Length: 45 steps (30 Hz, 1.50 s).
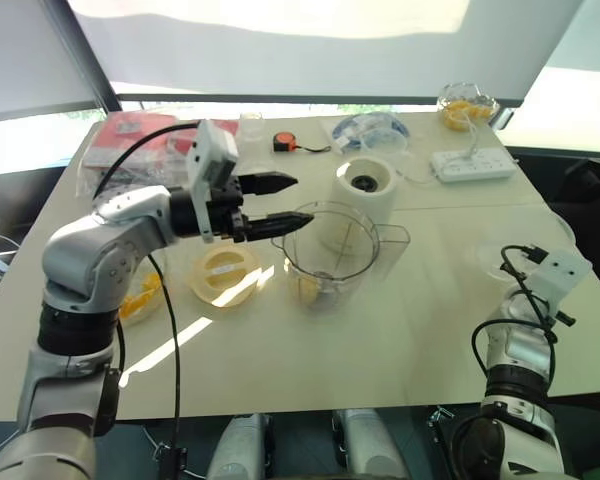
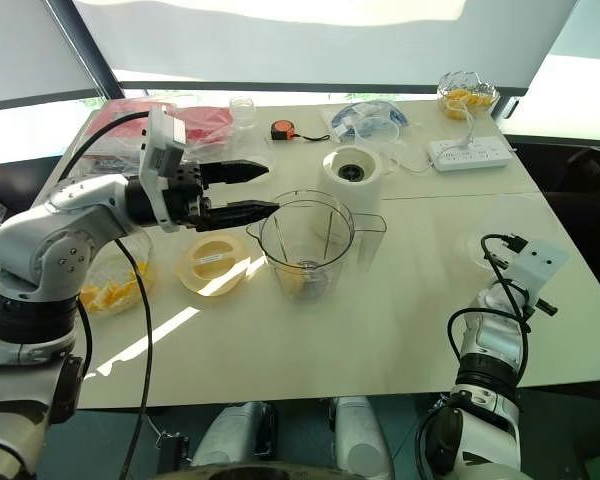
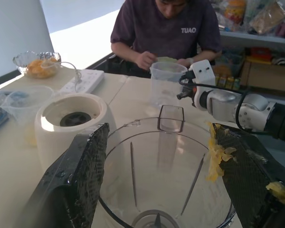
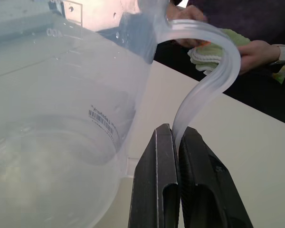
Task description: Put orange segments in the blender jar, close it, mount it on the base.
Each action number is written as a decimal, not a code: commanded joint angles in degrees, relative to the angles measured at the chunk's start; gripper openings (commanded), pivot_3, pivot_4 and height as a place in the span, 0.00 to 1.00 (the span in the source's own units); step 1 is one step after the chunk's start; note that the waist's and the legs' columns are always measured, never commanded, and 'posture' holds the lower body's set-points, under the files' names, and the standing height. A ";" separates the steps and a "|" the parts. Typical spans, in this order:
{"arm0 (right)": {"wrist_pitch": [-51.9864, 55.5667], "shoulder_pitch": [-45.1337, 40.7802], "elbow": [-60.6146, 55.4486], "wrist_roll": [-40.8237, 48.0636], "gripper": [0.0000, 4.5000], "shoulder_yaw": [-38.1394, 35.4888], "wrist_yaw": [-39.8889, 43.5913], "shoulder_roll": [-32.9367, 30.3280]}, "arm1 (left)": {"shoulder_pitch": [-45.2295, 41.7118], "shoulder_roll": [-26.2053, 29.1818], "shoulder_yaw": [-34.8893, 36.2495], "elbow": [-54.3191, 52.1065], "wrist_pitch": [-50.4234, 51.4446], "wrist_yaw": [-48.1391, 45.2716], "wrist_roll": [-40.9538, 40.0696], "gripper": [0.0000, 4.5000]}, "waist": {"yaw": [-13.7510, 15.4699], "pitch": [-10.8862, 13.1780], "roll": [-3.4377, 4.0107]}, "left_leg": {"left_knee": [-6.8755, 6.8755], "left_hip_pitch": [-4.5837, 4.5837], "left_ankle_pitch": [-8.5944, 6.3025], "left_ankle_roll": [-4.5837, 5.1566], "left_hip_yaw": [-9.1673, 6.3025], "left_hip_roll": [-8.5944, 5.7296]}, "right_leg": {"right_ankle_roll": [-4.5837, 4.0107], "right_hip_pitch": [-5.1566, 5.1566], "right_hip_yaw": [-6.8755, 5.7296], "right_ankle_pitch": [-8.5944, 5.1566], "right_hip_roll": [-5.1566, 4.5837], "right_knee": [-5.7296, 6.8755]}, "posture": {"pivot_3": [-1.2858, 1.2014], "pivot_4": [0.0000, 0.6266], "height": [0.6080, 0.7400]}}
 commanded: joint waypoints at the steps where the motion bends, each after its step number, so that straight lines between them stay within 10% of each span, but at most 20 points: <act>1: -1.11 -0.29 0.33 0.26 0.01 0.86 -0.75 -0.92 | -0.23 -0.11 1.44 -2.27 -0.31 0.61 -1.33 0.78 | 0.02 0.00 0.00 | 0.00 0.00 0.00 0.00 0.00 0.00 | 0.00 0.00 0.00 0.00 0.00 0.00 | 0.52 0.24 1.00; 6: -0.02 0.29 0.75 0.60 0.20 1.58 -1.37 -0.89 | 0.22 0.06 1.24 -2.55 -0.49 1.07 -1.20 0.78 | -0.02 0.00 0.00 | -0.01 0.00 0.00 0.00 0.00 0.00 | 0.00 0.00 0.00 0.00 -0.01 -0.01 | 0.52 0.24 1.00; 14: 1.06 0.65 -0.44 0.37 0.99 2.42 -2.65 -0.49 | -0.20 0.10 0.78 -1.98 -1.01 0.90 -0.79 0.78 | -0.07 0.00 0.00 | -0.02 0.01 0.00 0.00 0.00 0.00 | 0.00 0.00 0.00 0.00 0.01 -0.01 | 0.52 0.24 1.00; 30: 5.00 11.27 -19.82 -0.83 0.99 7.65 -1.31 3.38 | -0.09 0.58 -0.20 0.16 -3.11 -1.28 1.92 0.78 | 0.01 0.00 0.00 | -0.04 0.00 0.00 0.00 -0.02 0.00 | -0.01 0.00 0.00 -0.01 0.00 -0.03 | 0.52 0.24 1.00; 45: 20.42 44.14 -77.03 4.48 0.99 13.12 17.11 5.04 | -9.32 10.64 -4.56 22.09 -15.94 -15.73 15.15 0.78 | 0.41 -0.02 -0.04 | -0.28 0.09 0.00 0.00 -0.06 0.03 | -0.21 -0.02 -0.04 -0.15 0.11 -0.10 | 0.52 0.24 1.00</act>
